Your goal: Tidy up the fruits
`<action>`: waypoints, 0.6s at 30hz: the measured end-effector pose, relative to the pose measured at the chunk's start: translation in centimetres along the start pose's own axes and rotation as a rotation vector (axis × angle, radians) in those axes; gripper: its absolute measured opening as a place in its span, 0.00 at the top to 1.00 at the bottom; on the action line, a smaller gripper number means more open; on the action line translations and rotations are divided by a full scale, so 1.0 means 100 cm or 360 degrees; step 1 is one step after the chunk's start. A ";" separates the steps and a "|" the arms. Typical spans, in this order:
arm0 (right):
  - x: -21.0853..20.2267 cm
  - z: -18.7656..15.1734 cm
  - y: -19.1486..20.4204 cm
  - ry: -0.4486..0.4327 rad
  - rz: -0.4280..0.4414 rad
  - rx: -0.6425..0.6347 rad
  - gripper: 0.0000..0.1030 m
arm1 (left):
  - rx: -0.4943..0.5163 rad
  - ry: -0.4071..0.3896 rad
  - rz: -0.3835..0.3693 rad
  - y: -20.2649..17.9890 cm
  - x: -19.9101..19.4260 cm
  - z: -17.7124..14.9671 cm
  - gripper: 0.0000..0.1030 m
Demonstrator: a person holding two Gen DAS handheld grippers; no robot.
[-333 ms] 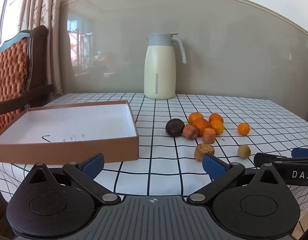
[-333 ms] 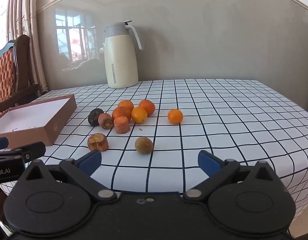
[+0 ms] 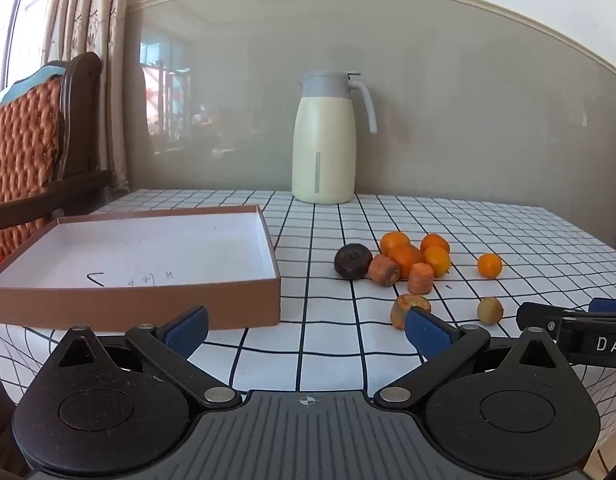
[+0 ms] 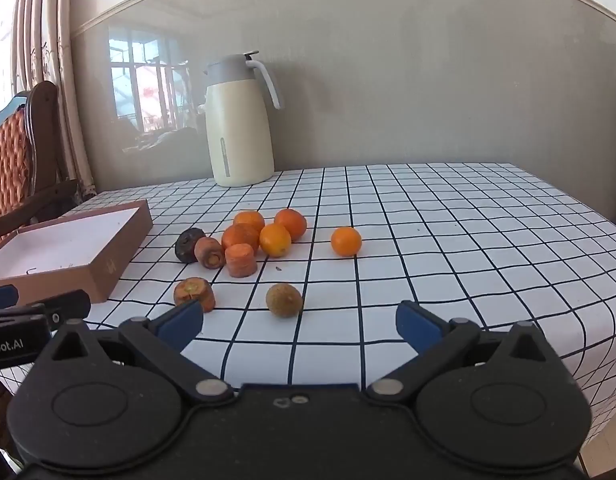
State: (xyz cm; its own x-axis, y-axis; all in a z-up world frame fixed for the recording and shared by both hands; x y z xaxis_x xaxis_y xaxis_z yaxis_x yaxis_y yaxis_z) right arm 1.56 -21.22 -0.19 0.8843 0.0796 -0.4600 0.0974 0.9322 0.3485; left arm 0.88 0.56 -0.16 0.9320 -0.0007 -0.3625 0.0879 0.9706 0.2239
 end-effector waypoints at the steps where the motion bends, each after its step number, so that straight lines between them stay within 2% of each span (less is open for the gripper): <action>1: -0.005 0.000 0.000 -0.0028 0.0017 0.0006 0.06 | 0.0002 -0.0024 0.0008 0.001 -0.003 0.001 0.00; 5: -0.010 0.003 0.005 -0.0080 0.0056 -0.0007 0.06 | -0.0016 -0.0090 0.0038 0.005 -0.011 0.003 0.00; 18: -0.012 0.004 0.013 -0.0092 0.0079 -0.0041 0.06 | -0.0078 -0.0109 0.0064 0.013 -0.012 0.005 0.00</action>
State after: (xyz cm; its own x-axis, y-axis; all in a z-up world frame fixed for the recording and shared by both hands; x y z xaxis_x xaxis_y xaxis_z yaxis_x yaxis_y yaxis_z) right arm 0.82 -20.26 1.11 0.9128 0.1061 -0.3945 0.0417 0.9365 0.3483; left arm 0.03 1.65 1.06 0.9564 0.0239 -0.2912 0.0339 0.9808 0.1919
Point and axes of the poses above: each gripper's, at about its wrist camera, not at the fingertips, and x roughly the way its jaws point, y to its left, z to its top, the point moved 1 cm from there along x, roughly the way its jaws point, and after that the axes turned 14 degrees about x, right-handed, at the moved point
